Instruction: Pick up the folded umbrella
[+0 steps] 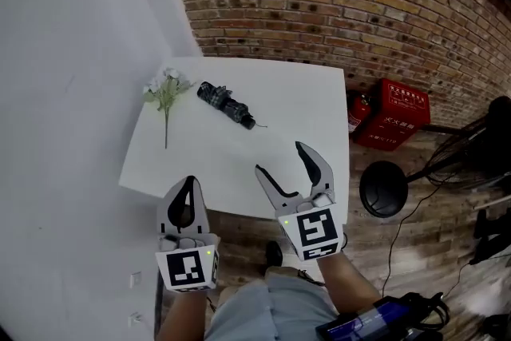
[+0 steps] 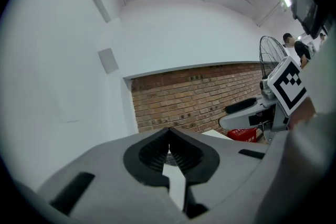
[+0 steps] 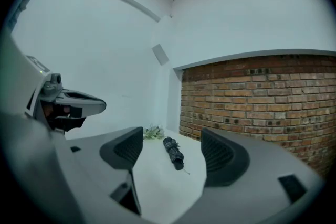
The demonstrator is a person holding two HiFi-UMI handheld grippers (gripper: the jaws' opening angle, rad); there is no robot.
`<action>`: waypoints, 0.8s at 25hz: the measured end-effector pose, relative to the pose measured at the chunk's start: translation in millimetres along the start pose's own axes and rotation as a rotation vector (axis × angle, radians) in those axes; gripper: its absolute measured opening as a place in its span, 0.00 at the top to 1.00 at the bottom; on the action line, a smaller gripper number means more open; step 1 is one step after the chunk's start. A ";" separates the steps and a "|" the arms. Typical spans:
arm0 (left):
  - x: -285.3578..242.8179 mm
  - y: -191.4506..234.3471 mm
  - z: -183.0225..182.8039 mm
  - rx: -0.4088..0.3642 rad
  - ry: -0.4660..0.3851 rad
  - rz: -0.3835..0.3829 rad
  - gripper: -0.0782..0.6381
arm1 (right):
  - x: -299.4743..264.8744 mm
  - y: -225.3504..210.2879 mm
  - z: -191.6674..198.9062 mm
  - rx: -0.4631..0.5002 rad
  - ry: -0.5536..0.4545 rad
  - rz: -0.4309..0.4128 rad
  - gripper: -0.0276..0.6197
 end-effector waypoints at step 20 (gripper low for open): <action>-20.6 34.2 -15.7 0.068 -0.025 -0.091 0.88 | -47.3 -6.6 -70.9 0.125 -0.079 -0.038 0.42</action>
Point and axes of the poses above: the fingertips, and each gripper's own axes: x backward along the fingers, y to its left, z out of its underside, the point moved 1 cm from there along x, backward along the fingers, and after that the axes turned 15 degrees about y, right-handed, at the moved point
